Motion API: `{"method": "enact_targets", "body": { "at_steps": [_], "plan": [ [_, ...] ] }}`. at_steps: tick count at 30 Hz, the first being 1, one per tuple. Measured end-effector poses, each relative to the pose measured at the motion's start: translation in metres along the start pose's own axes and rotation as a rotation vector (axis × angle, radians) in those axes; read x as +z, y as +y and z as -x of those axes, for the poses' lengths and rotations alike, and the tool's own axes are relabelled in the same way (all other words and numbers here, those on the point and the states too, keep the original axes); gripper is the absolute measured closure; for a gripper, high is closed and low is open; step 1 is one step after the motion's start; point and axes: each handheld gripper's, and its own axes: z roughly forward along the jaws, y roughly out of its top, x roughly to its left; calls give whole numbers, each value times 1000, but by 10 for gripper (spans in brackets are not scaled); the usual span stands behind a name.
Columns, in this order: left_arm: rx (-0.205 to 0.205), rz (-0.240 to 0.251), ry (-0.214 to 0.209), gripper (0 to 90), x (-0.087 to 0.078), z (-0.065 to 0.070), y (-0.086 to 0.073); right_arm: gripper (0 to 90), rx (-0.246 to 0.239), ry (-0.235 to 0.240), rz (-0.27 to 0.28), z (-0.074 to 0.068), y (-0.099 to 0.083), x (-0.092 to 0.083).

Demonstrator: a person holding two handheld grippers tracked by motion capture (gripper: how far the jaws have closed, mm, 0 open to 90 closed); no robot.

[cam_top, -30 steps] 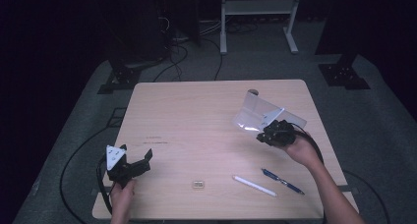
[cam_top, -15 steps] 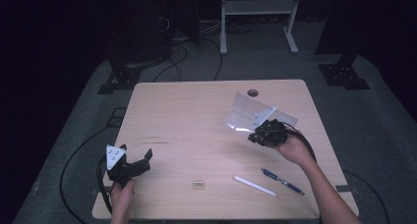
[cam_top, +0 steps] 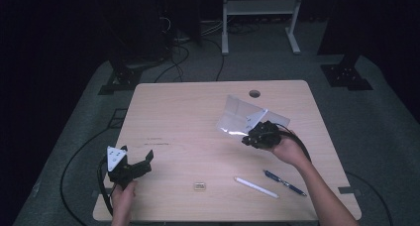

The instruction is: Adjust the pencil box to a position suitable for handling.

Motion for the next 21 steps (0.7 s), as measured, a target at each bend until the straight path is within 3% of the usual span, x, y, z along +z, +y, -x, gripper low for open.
{"method": "enact_targets", "body": {
  "at_steps": [11, 21],
  "plan": [
    [-1, 5, 0, 11, 0, -1, 1, 860, -32, 64, 9, -10, 12, 20],
    [-7, 6, 1, 11, -1, -1, 1, 860, -58, 115, -20, -17, 14, 43]
  ]
}}
